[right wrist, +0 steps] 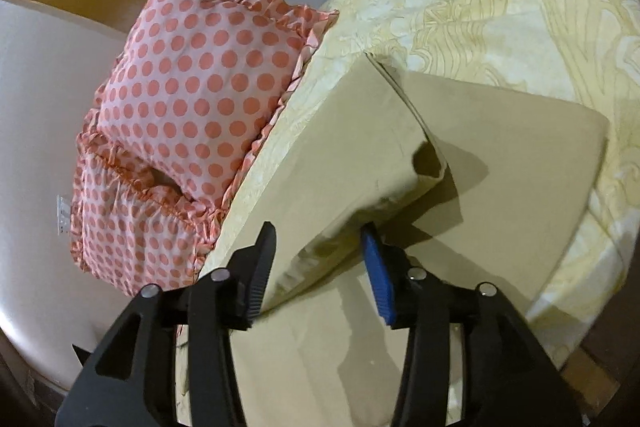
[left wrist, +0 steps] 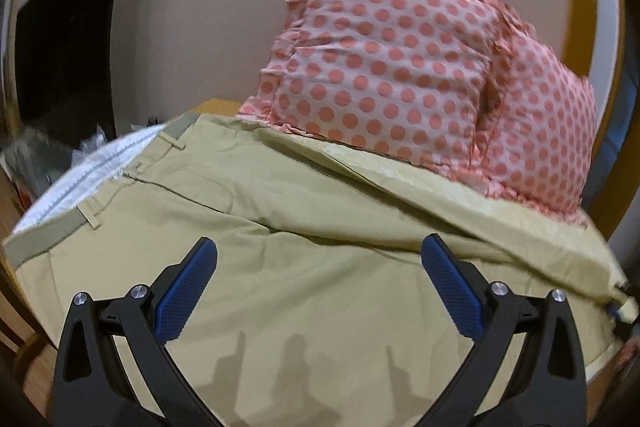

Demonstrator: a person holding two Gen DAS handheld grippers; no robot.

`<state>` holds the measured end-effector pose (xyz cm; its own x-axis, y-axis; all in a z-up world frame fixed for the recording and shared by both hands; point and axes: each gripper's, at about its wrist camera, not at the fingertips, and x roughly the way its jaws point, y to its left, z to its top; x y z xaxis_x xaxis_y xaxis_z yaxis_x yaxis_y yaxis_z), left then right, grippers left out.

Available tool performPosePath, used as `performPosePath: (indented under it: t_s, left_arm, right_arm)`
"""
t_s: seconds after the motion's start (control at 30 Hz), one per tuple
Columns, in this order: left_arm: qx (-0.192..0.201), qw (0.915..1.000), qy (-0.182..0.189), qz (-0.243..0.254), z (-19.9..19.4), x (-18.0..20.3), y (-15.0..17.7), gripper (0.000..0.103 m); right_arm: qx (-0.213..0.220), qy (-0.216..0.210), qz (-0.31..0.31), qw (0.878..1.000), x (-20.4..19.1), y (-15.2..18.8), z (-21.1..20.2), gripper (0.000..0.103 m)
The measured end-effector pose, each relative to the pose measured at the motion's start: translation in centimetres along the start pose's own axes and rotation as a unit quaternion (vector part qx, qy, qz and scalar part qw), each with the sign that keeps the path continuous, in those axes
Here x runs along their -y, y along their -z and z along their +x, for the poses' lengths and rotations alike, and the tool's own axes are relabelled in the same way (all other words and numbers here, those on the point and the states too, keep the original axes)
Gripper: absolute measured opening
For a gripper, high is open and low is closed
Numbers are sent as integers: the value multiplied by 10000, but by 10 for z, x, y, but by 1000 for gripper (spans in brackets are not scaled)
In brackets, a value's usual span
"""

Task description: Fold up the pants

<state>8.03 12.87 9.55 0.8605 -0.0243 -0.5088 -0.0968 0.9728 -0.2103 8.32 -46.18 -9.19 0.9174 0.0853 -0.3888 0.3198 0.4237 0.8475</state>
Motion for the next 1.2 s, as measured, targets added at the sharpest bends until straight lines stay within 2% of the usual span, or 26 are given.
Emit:
performPosePath:
  t_s: [0.17, 0.33, 0.4, 0.43, 0.47, 0.5, 0.53, 0.63, 0.7, 0.73, 0.87, 0.9, 0.93, 0.97, 1.0, 1.07, 1.2]
  left_arm:
    - [-181, 9982, 130, -553, 28, -23, -23, 102]
    - [-402, 9964, -505, -551, 70, -30, -48, 102]
    - [-509, 9957, -624, -460, 91, -30, -63, 102]
    - [-567, 9953, -672, -411, 100, -29, -70, 102]
    - [-643, 9948, -691, -378, 110, -29, -76, 102]
    - [-774, 9939, -679, -393, 124, -30, -83, 102]
    - [-876, 9932, -640, -432, 134, -30, -87, 102]
    - [-1266, 9878, -500, -757, 167, -33, -93, 102]
    - [-1582, 9818, -534, -900, 194, -34, -93, 100]
    - [-1761, 9783, -597, -912, 207, -33, -93, 97]
    - [-2431, 9627, -794, -882, 247, -30, -87, 72]
    - [-2394, 9630, -854, -900, 248, -31, -86, 65]
    - [-2248, 9664, -886, -874, 246, -30, -87, 52]
    - [-2194, 9684, -826, -846, 245, -31, -87, 21]
    - [-2238, 9682, -570, -965, 243, -34, -88, 12]
    - [-2037, 9703, -357, -1253, 227, -40, -94, 6]
    - [-1339, 9824, 88, -1303, 141, -52, -90, 5]
  right_arm:
    - [-166, 245, 91, 9995, -7, -7, 9, 42]
    - [-228, 510, 304, 9980, -8, -6, 0, 48]
    - [-173, 608, 153, 9979, -15, -7, 3, 59]
    - [-102, 723, -106, 9973, -22, -7, 7, 61]
    - [-69, 794, -311, 9963, -25, -6, 11, 54]
    - [-129, 821, -461, 9955, -24, -6, 17, 12]
    - [-245, 777, -395, 9959, -17, -6, 21, 4]
    - [-150, 113, 29, 9998, 9, -5, 8, 1]
    - [-43, 66, -6, 10000, 13, -2, -4, 1]
    - [-46, 11, 21, 10000, 14, -2, -8, 1]
    - [0, -132, -30, 9999, 10, -5, -15, 1]
    - [26, -146, -91, 9998, 7, -6, -16, 1]
    - [56, -170, -143, 9997, 5, -7, -17, 1]
    - [83, -199, -197, 9996, 2, -9, -17, 1]
    - [92, -231, -207, 9995, 0, -10, -18, 1]
    - [150, -368, -247, 9989, -4, -14, -22, 1]
    - [393, -464, -398, 9974, -6, -21, -42, 1]
